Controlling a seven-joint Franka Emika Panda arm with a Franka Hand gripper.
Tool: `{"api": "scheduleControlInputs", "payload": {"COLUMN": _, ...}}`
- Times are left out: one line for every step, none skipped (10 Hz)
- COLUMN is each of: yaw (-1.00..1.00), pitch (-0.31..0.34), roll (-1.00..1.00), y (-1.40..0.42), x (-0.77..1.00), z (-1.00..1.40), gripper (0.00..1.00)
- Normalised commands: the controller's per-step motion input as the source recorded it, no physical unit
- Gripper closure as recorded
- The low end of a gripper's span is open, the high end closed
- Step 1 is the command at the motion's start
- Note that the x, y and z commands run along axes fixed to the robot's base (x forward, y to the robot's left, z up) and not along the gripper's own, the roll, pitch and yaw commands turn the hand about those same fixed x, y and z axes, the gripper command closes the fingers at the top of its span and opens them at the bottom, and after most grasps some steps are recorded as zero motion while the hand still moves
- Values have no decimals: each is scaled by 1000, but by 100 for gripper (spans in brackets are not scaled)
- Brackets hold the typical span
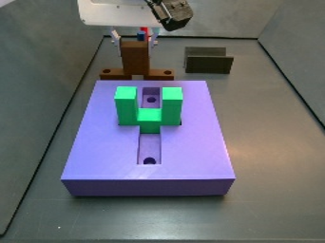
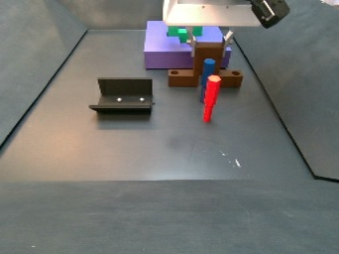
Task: Pick up the brown object. Move up. Move to above the board. Insert the brown object.
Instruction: Pick up the brown object, then move up.
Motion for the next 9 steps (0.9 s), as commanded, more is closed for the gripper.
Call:
{"api": "scheduleControlInputs", "payload": {"yaw": 0, "pitch": 0, "roll": 0, "y": 0, "x": 0, "z": 0, "gripper": 100}}
{"api": "scheduleControlInputs", "payload": {"yaw": 0, "pitch": 0, "roll": 0, "y": 0, "x": 0, "z": 0, "gripper": 100}}
{"api": "scheduleControlInputs", "payload": {"yaw": 0, "pitch": 0, "roll": 0, "y": 0, "x": 0, "z": 0, "gripper": 100}}
{"api": "scheduleControlInputs", "payload": {"yaw": 0, "pitch": 0, "roll": 0, "y": 0, "x": 0, "z": 0, "gripper": 100}}
{"api": "scheduleControlInputs", "payload": {"yaw": 0, "pitch": 0, "roll": 0, "y": 0, "x": 0, "z": 0, "gripper": 100}}
{"api": "scheduleControlInputs", "payload": {"yaw": 0, "pitch": 0, "roll": 0, "y": 0, "x": 0, "z": 0, "gripper": 100}}
{"api": "scheduleControlInputs", "payload": {"yaw": 0, "pitch": 0, "roll": 0, "y": 0, "x": 0, "z": 0, "gripper": 100}}
{"api": "scheduleControlInputs", "payload": {"yaw": 0, "pitch": 0, "roll": 0, "y": 0, "x": 0, "z": 0, "gripper": 100}}
{"api": "scheduleControlInputs", "payload": {"yaw": 0, "pitch": 0, "roll": 0, "y": 0, "x": 0, "z": 833, "gripper": 100}}
